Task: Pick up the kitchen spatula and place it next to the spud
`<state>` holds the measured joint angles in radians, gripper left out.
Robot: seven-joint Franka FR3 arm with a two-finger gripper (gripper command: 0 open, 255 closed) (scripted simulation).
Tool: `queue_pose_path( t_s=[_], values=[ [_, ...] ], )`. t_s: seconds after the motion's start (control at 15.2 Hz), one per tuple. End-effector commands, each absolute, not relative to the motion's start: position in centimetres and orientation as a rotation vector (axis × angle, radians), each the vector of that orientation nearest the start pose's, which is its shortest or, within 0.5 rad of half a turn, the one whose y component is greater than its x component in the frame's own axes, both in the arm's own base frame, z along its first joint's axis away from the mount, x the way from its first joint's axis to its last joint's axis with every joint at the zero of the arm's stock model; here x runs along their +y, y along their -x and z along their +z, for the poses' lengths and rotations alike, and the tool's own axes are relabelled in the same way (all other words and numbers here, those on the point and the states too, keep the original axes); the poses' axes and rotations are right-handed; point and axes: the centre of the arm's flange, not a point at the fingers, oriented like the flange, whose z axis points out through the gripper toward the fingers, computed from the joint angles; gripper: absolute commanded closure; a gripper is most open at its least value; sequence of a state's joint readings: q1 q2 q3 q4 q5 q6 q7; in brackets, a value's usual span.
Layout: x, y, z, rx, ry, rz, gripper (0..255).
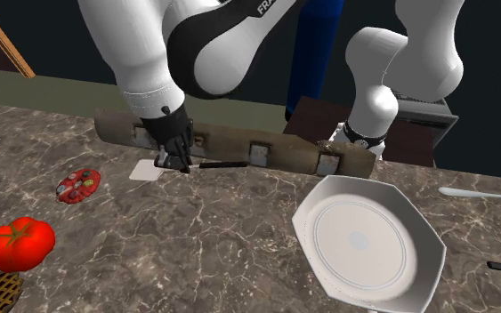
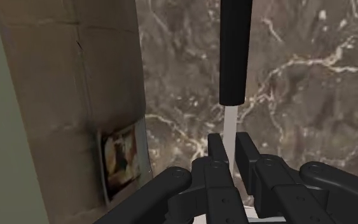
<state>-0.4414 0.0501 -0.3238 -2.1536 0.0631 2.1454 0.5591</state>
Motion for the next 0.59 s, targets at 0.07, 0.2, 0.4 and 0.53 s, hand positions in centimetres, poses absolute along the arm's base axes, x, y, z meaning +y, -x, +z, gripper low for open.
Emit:
queue_pose_path(
  t_s=[0.07, 0.2, 0.4, 0.53],
  values=[
    [-37.0, -39.1, 38.9, 1.949, 2.41, 0.081, 255],
    [-37.0, -39.1, 40.0, 1.949, 2.41, 0.081, 255],
    [-37.0, -39.1, 41.6, 1.949, 2.41, 0.081, 255],
    [-37.0, -39.1, 42.6, 1.949, 2.41, 0.081, 255]
  ],
)
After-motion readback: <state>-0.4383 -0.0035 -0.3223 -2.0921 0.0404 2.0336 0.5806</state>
